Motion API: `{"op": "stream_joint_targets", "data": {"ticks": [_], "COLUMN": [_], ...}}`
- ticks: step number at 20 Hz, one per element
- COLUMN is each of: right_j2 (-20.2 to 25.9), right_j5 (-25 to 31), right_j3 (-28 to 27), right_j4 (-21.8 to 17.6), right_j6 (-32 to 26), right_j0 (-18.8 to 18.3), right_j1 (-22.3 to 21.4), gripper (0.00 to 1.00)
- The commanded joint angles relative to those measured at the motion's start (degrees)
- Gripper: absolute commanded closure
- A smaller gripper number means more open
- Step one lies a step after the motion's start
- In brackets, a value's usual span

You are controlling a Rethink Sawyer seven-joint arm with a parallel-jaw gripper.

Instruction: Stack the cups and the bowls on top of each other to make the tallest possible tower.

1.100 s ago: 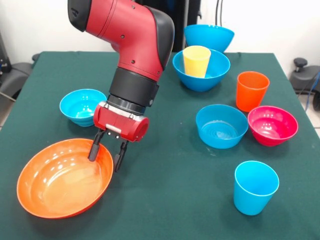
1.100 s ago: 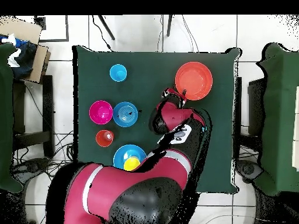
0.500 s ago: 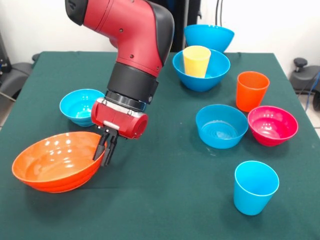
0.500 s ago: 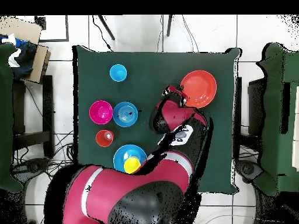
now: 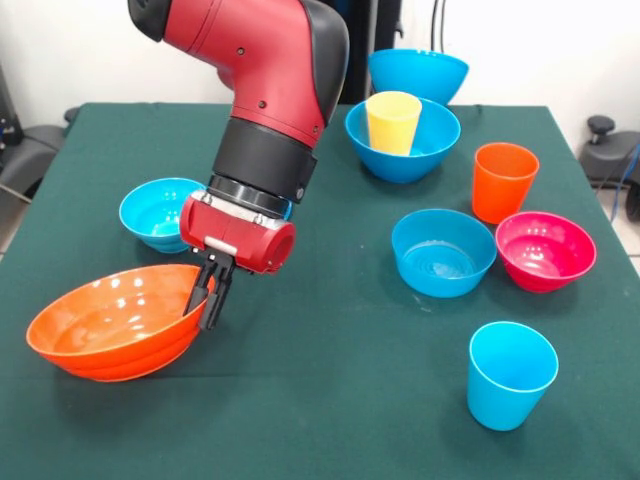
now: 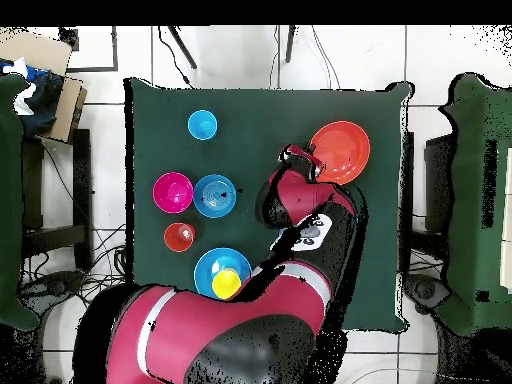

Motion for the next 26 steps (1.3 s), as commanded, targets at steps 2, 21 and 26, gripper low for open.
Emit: {"op": "stream_joint_targets", "data": {"ticks": [2, 21, 26], "right_j2": [7.16, 8.51, 8.34], "right_j5": [4.24, 16.11, 16.28], "right_j3": [2.45, 14.35, 14.12], "right_j4": [-1.95, -2.70, -2.53], "right_j6": [1.78, -0.95, -0.97], "right_j0": [-0.73, 0.03, 0.16], "right_j1": [0.41, -12.86, -12.65], "gripper": [1.00, 1.00, 1.00]}}
